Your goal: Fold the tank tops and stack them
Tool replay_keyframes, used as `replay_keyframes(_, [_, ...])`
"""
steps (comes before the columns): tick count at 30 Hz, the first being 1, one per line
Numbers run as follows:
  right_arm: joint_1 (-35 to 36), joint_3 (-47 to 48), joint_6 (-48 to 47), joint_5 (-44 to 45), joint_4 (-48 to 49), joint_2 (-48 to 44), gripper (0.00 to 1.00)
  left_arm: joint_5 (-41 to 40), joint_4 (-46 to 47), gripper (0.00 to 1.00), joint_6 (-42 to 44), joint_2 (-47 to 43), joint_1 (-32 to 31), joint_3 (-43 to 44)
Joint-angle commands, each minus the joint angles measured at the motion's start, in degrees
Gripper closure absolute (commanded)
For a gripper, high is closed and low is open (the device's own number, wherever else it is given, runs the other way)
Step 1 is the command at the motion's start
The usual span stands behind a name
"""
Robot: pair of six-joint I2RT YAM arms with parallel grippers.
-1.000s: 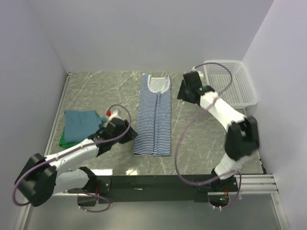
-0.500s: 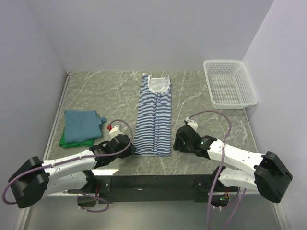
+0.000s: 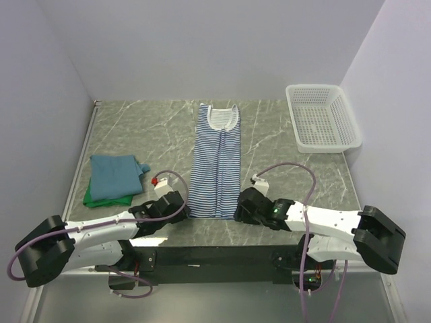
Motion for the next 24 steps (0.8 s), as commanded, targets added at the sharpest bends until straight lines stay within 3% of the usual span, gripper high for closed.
replay_keyframes(1, [1.34,-0.65,2.97,2.46,2.25,1.78,0.49,-0.86,-0.78,0.64,-0.82,2.22,-1.08,-1.43])
replay_keyframes(7, [2.22,-0.66,3.42,3.08,3.30,3.98,0.55,-0.60,0.27,0.70,-1.35,4.07,-1.96,-2.05])
replay_keyframes(11, [2.49,0.22,3.07,3.25,3.75,6.18,0.62,-0.77,-0.16,0.80,-1.44,4.42,-3.02,-1.70])
replay_keyframes(16, [3.36,1.19,2.62,4.74,0.76,5.66,0.93,-0.43,-1.22,0.93,-1.96,3.46,-4.86,-1.52])
replay_keyframes(18, [3.80,1.28,2.71,5.09,-1.86,4.43,0.99,-0.07,-1.83,0.96,-2.40,2.58,-5.83,-1.26])
replay_keyframes(24, [11.44,3.12,6.75,8.78,-12.85,-1.37,1.00,-2.26,-9.63,0.99,-8.02,0.38,-14.08,2.16])
